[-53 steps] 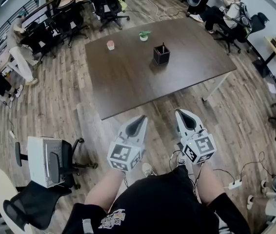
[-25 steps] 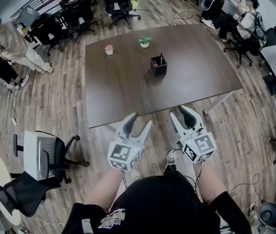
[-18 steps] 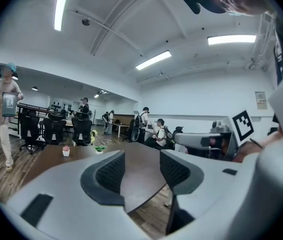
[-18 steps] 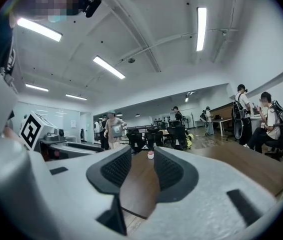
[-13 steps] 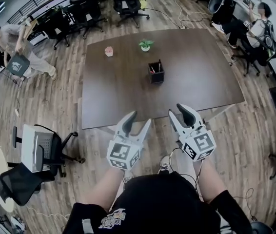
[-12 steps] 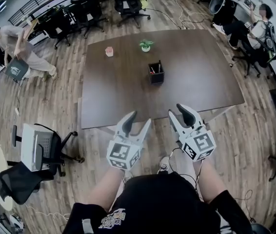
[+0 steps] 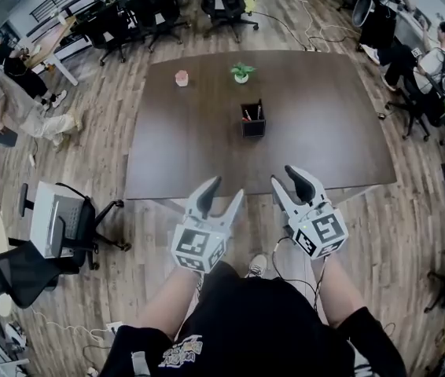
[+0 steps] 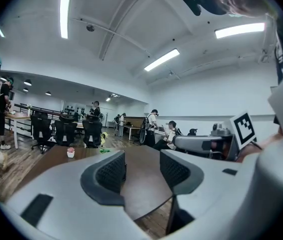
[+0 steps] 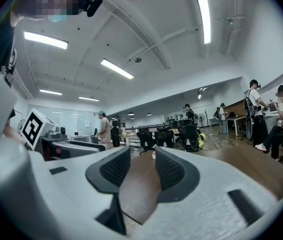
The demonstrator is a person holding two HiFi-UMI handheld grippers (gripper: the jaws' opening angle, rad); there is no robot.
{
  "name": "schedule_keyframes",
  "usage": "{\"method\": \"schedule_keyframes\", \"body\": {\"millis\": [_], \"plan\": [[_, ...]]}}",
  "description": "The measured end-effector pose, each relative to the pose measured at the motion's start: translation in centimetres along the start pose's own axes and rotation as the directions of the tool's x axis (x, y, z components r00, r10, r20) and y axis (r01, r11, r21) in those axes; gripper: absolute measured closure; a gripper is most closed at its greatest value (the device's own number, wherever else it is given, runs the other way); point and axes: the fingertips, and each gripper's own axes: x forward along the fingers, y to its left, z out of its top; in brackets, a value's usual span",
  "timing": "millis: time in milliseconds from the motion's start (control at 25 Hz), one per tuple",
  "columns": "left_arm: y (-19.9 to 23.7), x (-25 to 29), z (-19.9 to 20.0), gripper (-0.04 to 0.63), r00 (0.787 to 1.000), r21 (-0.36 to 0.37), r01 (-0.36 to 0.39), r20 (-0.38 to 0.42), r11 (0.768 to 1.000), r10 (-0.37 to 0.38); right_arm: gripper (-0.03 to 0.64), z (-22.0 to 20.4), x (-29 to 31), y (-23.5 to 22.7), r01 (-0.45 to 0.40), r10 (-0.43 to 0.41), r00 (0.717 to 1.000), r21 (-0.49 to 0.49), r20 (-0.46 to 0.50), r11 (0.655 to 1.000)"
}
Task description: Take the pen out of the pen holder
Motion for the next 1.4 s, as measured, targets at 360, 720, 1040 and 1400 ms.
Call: {"method": "schedule_keyframes", "body": {"millis": [360,720,1040,1400], "plan": [[1.3,2.0,-0.5,0.397,0.999,0.002,0.023,-0.029,1.000,-0.023,0.444,-1.0,1.9,-1.2,0.013,-0.013,1.000,0.016,-0.018,1.000],[5.7,6.4,0.3,0.399,0.992,-0.005,0.121,-0.034,0.993,-0.122,0.442,-1.6,7.3,-3.6,0.100,-0.099,0.994,0.024,-0.047,0.995],[11.3,9.9,0.6,0.399,0.981,-0.027,0.187,-0.044,0.982,-0.188,0.442,-2.7,13.3,-5.8,0.183,-0.180,0.980,0.037,-0.084,0.982],[16.5,12.1,0.6,0.398,0.964,-0.035,0.261,-0.052,0.965,-0.262,0.440,-4.0,18.2,-7.0,0.277,-0.271,0.955,0.044,-0.121,0.960]]}}
